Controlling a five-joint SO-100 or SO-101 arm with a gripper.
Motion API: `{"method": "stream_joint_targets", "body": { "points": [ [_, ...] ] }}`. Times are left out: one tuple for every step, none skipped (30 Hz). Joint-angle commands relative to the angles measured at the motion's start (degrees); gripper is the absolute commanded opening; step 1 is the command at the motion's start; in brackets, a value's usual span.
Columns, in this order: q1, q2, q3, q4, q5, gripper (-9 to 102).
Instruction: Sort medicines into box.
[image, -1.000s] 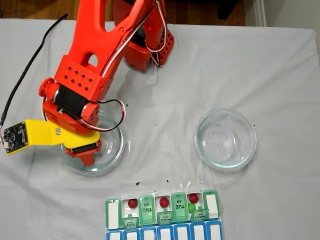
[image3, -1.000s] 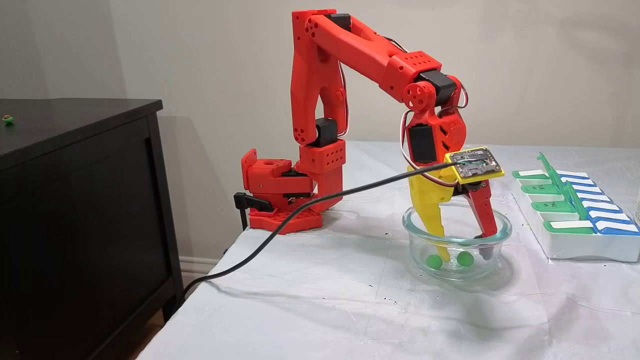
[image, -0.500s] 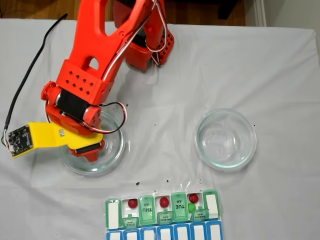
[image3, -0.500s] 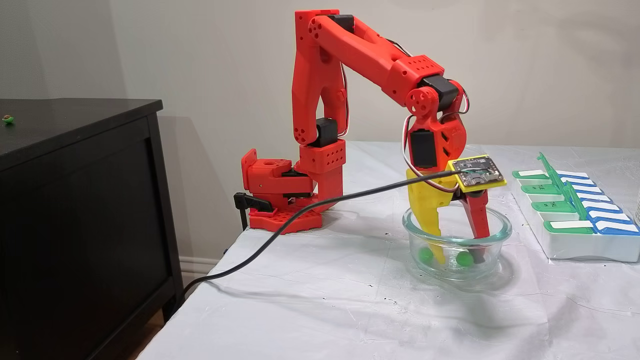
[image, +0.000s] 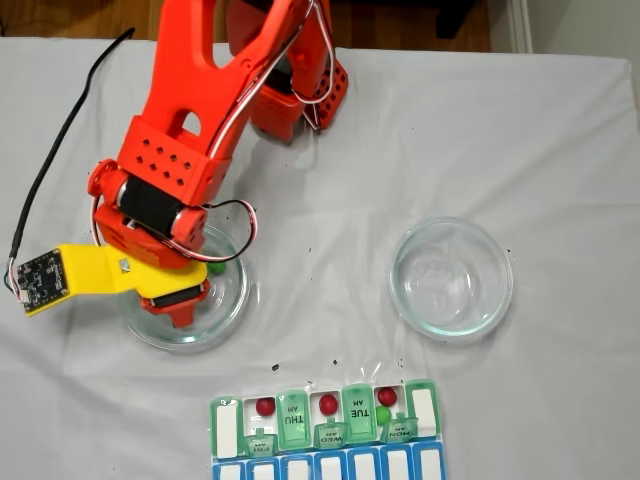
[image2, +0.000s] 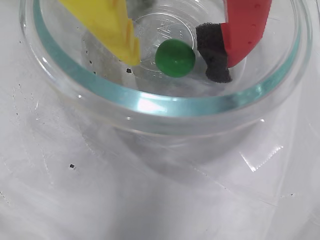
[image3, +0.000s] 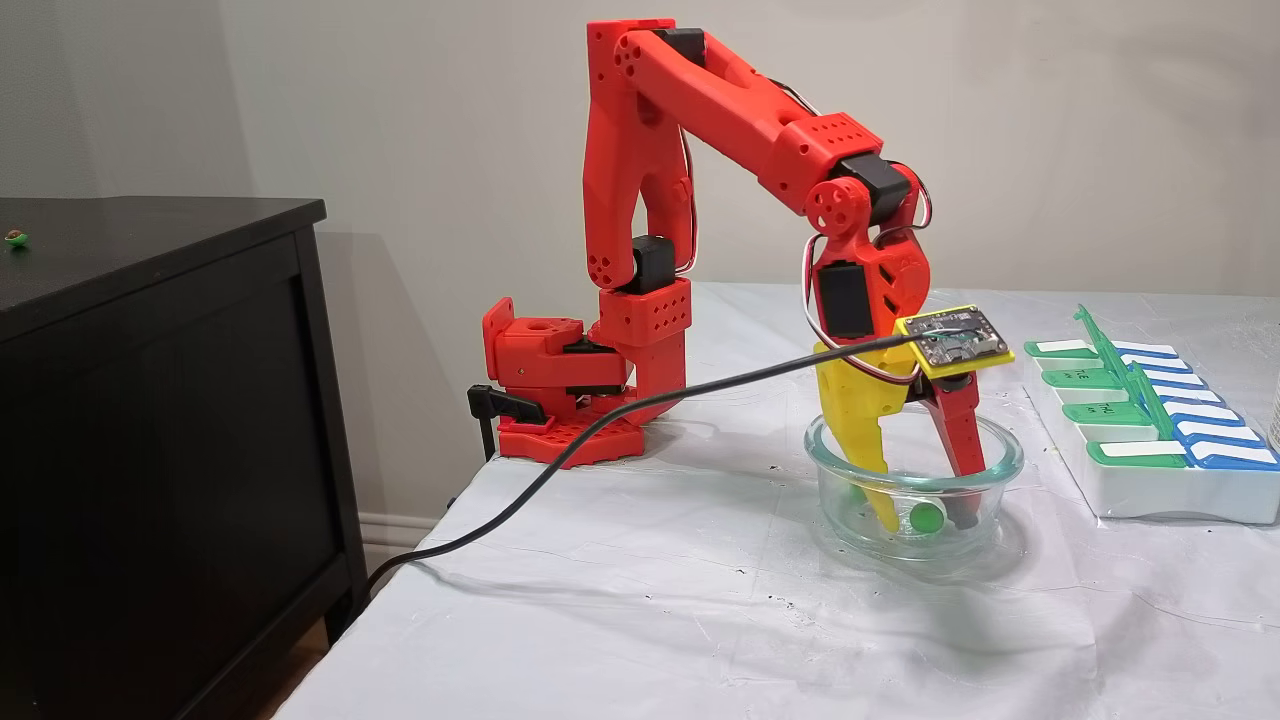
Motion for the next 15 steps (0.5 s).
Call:
{"method": "stream_joint_targets", "body": {
  "points": [
    [0.3, 3.3, -0.3, -0.5, -0.6, 21],
    [0.2, 3.3, -0.1, -0.9, -0.8, 20],
    [0.1, 3.2, 0.1, -1.1, -1.0, 19],
    [0.0, 3.2, 0.2, -1.3, -1.3, 17],
    [0.0, 3.3, 0.3, -1.5, -1.5, 16],
    [0.0, 3.3, 0.4, -1.7, -1.7, 14],
    [-0.1, 3.4, 0.5, -1.8, -1.9, 13],
    [-0.1, 3.6, 0.6, -2.1, -1.9, 11],
    [-0.1, 3.8, 0.8, -2.3, -2.0, 10],
    [-0.1, 4.0, 1.0, -2.5, -2.1, 8],
    [-0.2, 4.4, 1.4, -3.2, -2.2, 4],
    [-0.2, 4.7, 1.8, -3.5, -2.2, 0],
    [-0.3, 5.4, 2.2, -4.0, -1.6, 0],
    [-0.1, 5.8, 2.3, -4.1, -1.3, 0],
    [-0.1, 5.9, 2.3, -4.0, -1.3, 0]
  ]
}}
